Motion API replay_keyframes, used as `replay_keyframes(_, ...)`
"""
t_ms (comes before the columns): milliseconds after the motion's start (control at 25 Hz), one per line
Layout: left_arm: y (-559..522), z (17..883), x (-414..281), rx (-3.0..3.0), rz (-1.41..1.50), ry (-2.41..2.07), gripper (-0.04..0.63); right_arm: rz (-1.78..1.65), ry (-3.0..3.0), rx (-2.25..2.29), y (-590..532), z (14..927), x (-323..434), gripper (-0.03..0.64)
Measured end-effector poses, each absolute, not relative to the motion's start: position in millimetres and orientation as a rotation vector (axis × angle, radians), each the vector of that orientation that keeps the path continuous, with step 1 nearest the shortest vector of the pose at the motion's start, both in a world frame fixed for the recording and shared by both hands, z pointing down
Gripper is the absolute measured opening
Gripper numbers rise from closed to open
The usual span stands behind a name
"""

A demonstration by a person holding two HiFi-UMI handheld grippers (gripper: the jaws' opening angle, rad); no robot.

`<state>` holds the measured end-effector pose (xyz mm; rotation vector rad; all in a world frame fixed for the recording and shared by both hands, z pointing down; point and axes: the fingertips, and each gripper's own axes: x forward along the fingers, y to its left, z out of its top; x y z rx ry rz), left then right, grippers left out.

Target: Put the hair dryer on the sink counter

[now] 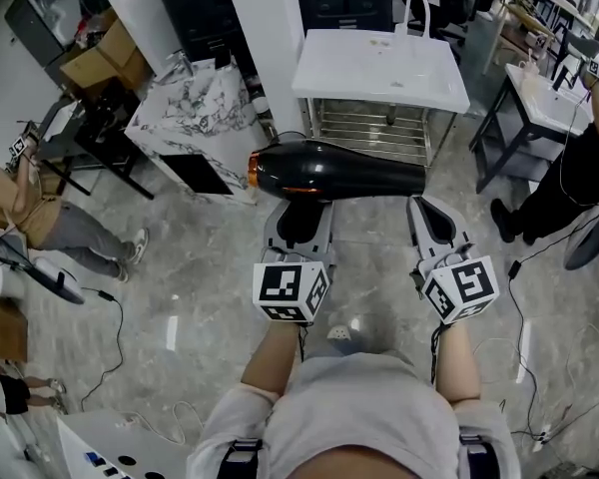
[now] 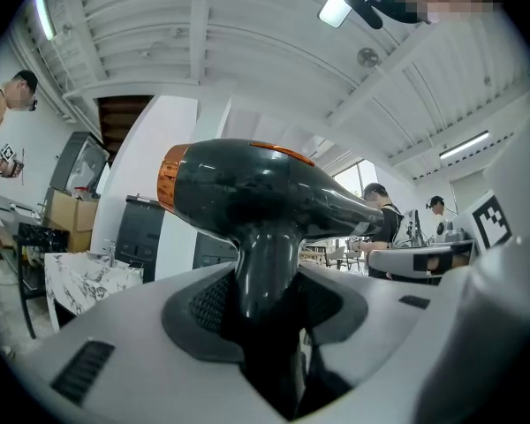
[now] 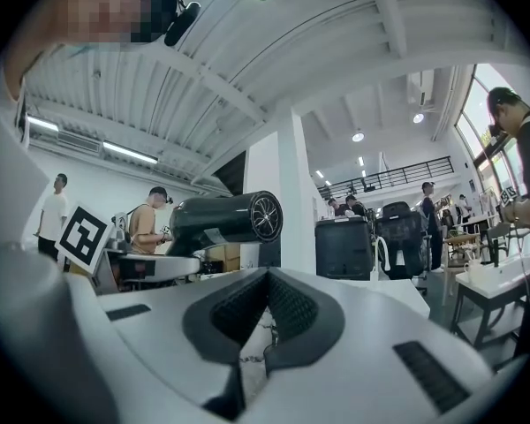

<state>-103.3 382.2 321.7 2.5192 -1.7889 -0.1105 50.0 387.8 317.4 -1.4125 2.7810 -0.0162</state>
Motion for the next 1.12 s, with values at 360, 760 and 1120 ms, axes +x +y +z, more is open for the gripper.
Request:
replay_keyframes(360, 342, 325, -105, 2.559, -0.1, -1.732, 0.173, -0.028, 2.76, -1.464, 357, 323, 42, 0.009)
replay_keyframes(760, 266, 327, -85, 2.536, -0.106, -1.745, 0.173, -0.039, 2.763, -1.429, 276, 324, 61, 0.009)
replay_keyframes(1120, 174, 326, -53, 2.488, -0.117, -1.802, 0.173, -0.037, 2.809, -1.352, 175, 321, 91, 0.009)
